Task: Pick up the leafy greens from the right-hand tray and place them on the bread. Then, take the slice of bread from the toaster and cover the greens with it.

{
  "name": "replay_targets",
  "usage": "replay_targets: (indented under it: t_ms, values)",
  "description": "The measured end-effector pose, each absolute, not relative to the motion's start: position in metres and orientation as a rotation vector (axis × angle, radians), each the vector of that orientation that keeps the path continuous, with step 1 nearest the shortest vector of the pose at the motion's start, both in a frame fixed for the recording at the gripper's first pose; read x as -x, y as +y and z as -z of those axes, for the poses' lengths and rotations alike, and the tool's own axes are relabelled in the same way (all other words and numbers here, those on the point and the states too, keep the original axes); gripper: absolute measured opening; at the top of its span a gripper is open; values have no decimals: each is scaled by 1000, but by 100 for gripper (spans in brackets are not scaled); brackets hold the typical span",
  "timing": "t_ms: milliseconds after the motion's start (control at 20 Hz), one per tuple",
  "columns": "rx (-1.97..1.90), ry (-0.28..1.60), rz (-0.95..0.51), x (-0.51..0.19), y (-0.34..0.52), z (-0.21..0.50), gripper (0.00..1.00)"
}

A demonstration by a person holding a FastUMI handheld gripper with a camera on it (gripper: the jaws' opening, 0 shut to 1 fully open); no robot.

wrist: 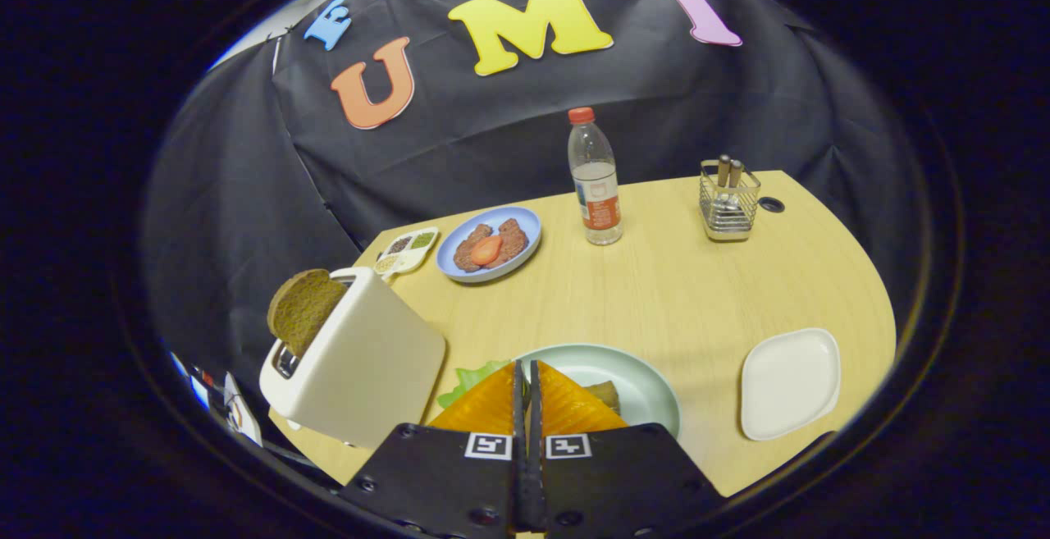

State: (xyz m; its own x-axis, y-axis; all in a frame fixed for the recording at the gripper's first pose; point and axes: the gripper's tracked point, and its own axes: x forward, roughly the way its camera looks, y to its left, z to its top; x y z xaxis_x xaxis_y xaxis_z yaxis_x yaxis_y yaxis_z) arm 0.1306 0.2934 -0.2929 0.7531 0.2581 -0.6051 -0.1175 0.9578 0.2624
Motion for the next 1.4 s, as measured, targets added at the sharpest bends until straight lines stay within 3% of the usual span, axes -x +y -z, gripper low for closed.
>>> replay_targets:
  t_ms: [300, 500, 700, 950, 1400]
  values:
    - [-175, 730, -152, -132, 258, 323, 1]
    - [-144, 726, -129, -130, 245, 332, 8]
    - [-155, 713, -109, -126, 230, 326, 39]
    - [-99, 581, -99, -120, 201, 270, 94]
    - [39, 381, -126, -86, 174, 173, 96]
